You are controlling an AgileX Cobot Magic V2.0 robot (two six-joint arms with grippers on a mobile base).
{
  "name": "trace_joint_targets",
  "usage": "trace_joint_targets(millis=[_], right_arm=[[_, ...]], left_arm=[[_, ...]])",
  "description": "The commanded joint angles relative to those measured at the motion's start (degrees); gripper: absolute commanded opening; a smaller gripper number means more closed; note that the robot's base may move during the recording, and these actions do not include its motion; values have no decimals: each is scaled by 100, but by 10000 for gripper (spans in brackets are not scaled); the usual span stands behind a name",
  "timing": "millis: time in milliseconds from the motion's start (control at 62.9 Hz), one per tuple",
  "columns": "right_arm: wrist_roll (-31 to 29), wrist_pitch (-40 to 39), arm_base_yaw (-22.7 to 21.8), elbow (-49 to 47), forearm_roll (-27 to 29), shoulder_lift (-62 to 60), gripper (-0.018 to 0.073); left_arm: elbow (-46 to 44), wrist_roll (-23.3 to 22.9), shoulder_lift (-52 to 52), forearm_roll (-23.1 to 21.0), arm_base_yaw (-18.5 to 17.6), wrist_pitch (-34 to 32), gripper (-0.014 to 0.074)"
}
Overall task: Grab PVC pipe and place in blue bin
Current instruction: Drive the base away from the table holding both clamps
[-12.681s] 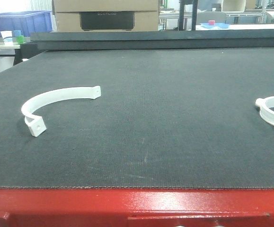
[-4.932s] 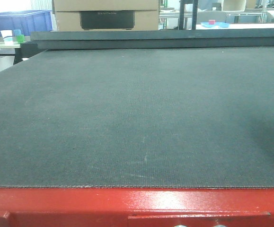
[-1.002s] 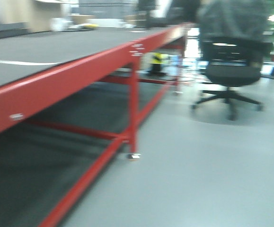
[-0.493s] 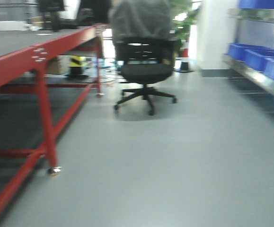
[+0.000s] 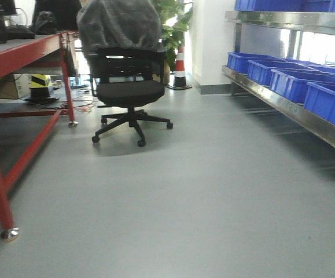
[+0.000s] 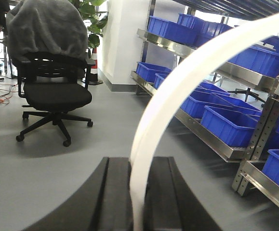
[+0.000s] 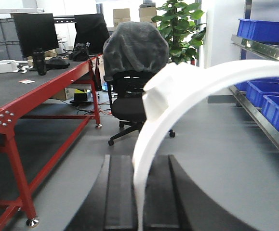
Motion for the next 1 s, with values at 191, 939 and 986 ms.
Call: trace_joint_targets(millis=[191, 939, 986], right_arm=[[-30, -173, -21, -6, -58, -2, -168], [-30, -185, -21, -6, -58, -2, -168], [-30, -185, -21, -6, -58, -2, -168]], left_arm=[[-7, -36, -17, -39, 10, -160, -111], [-7, -36, -17, -39, 10, -173, -111], [-7, -36, -17, -39, 10, -184, -111]])
